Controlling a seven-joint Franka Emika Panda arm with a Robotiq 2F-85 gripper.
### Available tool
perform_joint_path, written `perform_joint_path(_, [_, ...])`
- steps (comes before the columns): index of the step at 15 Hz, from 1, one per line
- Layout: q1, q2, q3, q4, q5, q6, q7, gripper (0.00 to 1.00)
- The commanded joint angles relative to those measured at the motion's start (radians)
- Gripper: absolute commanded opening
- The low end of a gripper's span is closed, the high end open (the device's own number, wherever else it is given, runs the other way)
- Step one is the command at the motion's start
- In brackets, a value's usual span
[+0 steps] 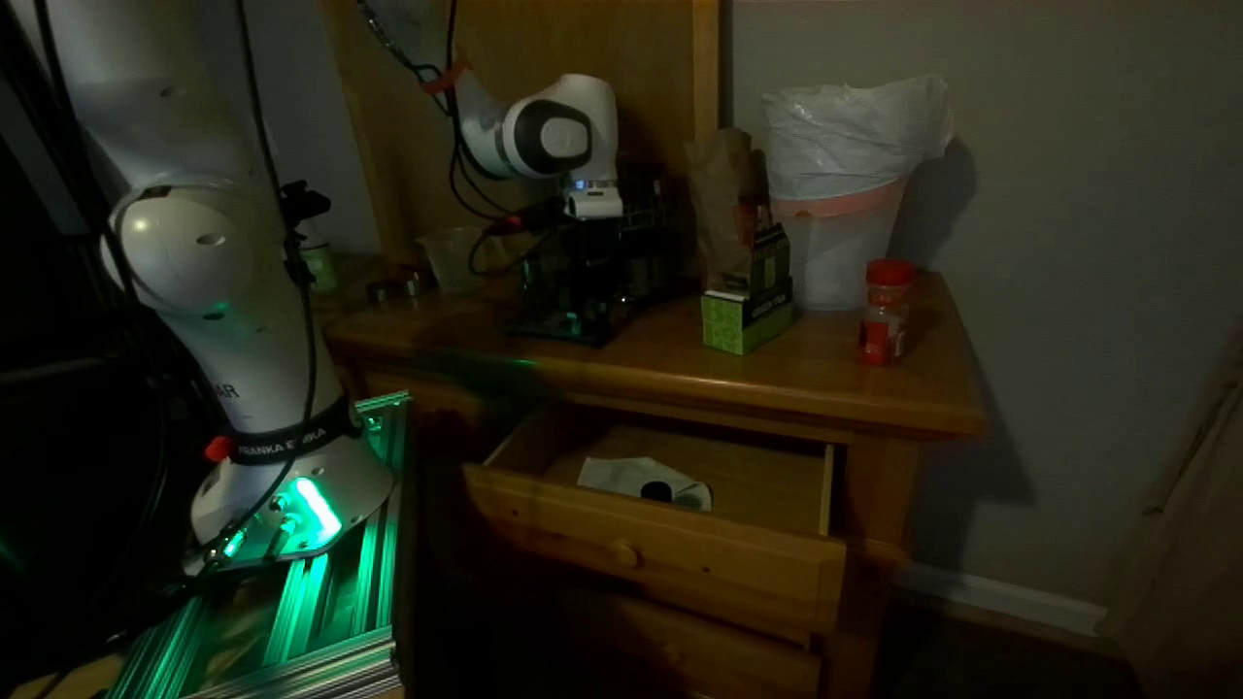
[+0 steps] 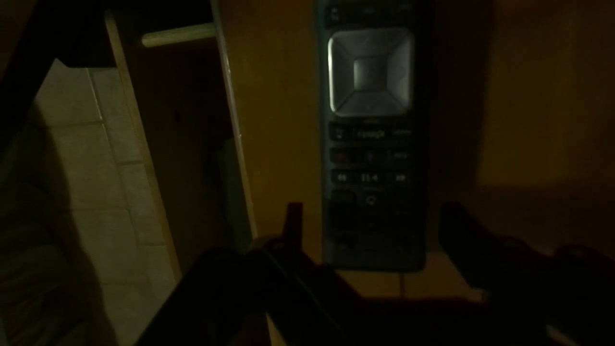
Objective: Shift the remote to the open drawer
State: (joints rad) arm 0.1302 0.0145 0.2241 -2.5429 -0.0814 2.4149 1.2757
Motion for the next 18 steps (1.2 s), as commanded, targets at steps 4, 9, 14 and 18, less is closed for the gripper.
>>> perform_joint_path(4, [0.009, 0.063, -0.037, 0.014, 0.115, 0.007, -0.127, 1.00])
perform_joint_path(9, [0.002, 0.065, -0.057, 0.019, 0.317, 0.015, -0.303, 0.52])
perform_joint_path(14, [0.010, 0.031, -0.066, 0.010, 0.364, 0.010, -0.337, 0.31])
perform_joint_path(18, [-0.028, -0.051, -0.122, 0.014, 0.205, -0.067, -0.322, 0.31])
